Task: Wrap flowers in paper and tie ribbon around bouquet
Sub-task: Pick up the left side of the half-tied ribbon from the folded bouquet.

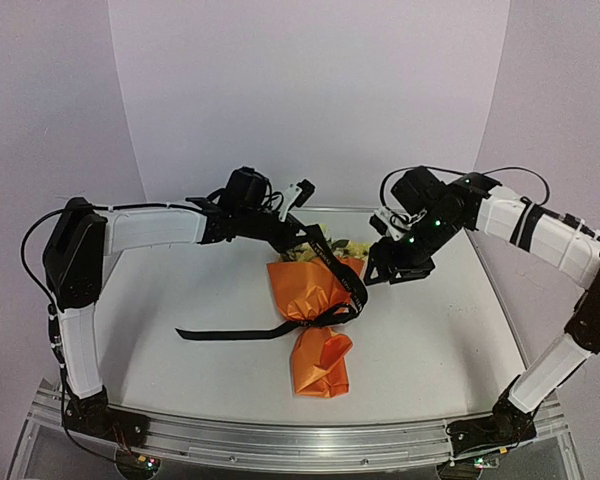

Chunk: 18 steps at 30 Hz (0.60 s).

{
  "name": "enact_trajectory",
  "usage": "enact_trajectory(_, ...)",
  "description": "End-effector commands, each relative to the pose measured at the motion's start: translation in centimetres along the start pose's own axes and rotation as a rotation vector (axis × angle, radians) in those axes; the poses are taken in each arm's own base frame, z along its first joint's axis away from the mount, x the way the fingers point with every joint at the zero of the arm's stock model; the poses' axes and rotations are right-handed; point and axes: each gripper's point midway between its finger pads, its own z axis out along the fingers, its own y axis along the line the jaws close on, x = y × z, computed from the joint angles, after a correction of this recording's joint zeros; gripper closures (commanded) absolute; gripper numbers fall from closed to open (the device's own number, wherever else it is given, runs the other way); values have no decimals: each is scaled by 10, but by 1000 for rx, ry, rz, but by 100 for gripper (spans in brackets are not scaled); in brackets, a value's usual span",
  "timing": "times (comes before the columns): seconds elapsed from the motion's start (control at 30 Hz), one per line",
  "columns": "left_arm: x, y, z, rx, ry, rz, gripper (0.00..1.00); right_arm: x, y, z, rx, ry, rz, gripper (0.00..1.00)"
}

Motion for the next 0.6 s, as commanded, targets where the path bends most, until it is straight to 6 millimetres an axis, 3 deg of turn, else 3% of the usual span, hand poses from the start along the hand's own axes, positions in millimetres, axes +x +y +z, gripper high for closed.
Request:
enact_trajectory(0.0, -25, -8, -31, -43, -7, -43, 100, 16, 17, 11, -42, -16, 24, 34)
enact_trajectory(0.1, -27, -8, -41, -64, -2, -74, 100, 25, 21, 32, -48, -14, 53, 32)
enact_trajectory(0.2, -28, -10, -50, -80, 7, -88, 100, 22, 26, 54, -92, -35, 125, 32)
enact_trajectory(0.33, -29, -12, -63, -102, 26, -95, 100, 12, 31, 69, -110, -87, 169, 33)
enact_trajectory(0.47, -29, -14, -74, -117, 43, -96, 100, 8, 34, 81, -127, -112, 217, 40)
enact_trajectory(0.57, -28, -15, -79, -122, 60, -102, 100, 8, 34, 90, -140, -118, 252, 50)
